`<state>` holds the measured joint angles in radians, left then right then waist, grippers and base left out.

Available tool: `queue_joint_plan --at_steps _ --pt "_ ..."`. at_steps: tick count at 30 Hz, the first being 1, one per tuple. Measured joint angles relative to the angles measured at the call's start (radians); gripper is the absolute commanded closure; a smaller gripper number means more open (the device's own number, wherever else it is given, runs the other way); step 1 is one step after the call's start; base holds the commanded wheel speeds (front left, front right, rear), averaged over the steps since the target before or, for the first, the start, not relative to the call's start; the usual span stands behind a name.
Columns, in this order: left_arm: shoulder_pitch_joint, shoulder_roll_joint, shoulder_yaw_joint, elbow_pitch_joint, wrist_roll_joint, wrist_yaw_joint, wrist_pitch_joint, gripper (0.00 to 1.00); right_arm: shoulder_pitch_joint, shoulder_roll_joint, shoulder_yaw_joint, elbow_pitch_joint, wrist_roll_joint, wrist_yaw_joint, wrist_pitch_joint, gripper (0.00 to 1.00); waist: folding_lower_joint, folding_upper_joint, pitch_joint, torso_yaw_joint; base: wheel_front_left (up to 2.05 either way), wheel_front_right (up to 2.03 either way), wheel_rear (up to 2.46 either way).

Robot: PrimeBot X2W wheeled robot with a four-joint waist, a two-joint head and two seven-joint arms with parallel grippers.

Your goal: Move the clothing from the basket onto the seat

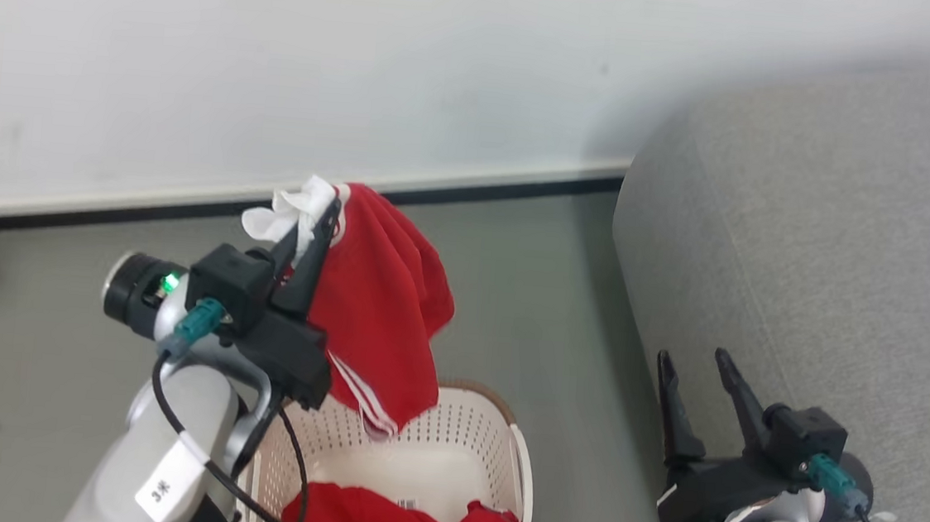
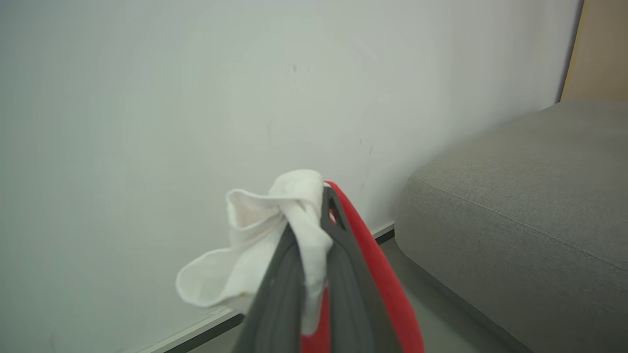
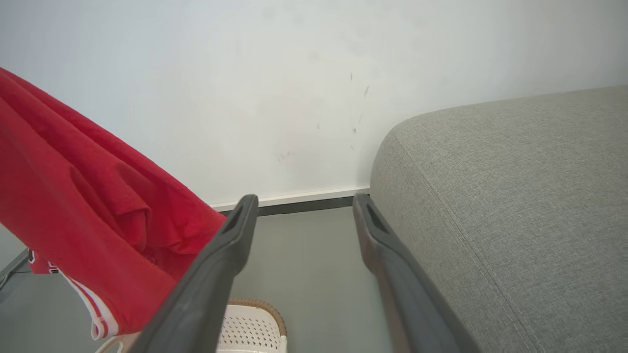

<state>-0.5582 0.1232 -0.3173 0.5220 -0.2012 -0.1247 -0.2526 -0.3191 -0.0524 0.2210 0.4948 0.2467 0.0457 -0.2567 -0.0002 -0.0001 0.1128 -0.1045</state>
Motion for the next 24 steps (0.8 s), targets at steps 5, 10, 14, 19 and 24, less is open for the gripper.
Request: queue_joint_plan --at_steps 5,10,14,19,24 --pt "0.041 -0.006 -0.022 -0.013 -0.003 0.000 0.006 1.00 0.026 0.000 0.026 0.009 -0.002 0.019 0.000 0.00 -0.0001 0.0000 -0.071 -0.003 0.00 0.00 0.00" --pt "0.049 -0.012 -0.040 -0.044 -0.024 0.000 0.032 1.00 0.026 -0.001 0.062 0.010 -0.004 0.035 0.000 0.00 0.0000 0.0000 -0.125 -0.004 0.00 0.00 0.00" --pt "0.051 -0.018 -0.052 -0.069 -0.026 -0.006 0.052 1.00 0.023 -0.002 0.114 0.010 -0.004 0.050 0.000 0.00 0.0000 0.0000 -0.152 0.000 0.00 0.00 0.00" --pt "0.052 -0.018 -0.059 -0.101 -0.029 -0.006 0.076 1.00 -0.004 -0.002 0.190 0.008 0.013 0.061 0.000 0.00 0.0001 0.0001 -0.166 0.006 0.00 0.00 0.00" --pt "0.052 -0.023 -0.080 -0.120 -0.031 -0.006 0.103 1.00 -0.046 -0.003 0.276 0.006 0.038 0.070 0.000 0.00 0.0002 0.0001 -0.173 0.014 0.00 0.00 0.00"
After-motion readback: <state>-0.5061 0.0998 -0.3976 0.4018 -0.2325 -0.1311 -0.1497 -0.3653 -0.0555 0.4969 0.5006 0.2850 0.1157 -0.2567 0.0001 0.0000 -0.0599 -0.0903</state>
